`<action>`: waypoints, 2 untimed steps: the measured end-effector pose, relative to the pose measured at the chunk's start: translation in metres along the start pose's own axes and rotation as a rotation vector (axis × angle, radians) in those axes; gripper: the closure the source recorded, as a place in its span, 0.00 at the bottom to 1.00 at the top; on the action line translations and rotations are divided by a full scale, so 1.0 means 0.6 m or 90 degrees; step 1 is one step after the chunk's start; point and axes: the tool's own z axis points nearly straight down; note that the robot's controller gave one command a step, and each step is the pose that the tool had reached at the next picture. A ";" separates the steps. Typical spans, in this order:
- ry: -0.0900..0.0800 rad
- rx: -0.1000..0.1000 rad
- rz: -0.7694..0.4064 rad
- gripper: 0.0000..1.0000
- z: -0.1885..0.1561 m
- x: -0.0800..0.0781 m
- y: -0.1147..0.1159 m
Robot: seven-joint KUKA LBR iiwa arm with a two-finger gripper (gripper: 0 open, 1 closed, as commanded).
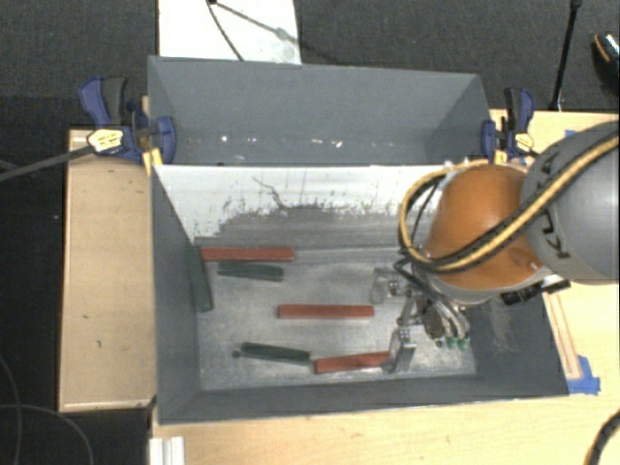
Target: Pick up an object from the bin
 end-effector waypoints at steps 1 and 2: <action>-0.001 0.000 -0.006 0.00 0.119 -0.114 0.031; -0.001 0.000 -0.005 1.00 0.113 -0.113 0.029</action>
Offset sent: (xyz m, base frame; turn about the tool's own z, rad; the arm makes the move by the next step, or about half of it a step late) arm 0.0667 0.0178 -0.0682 -0.0030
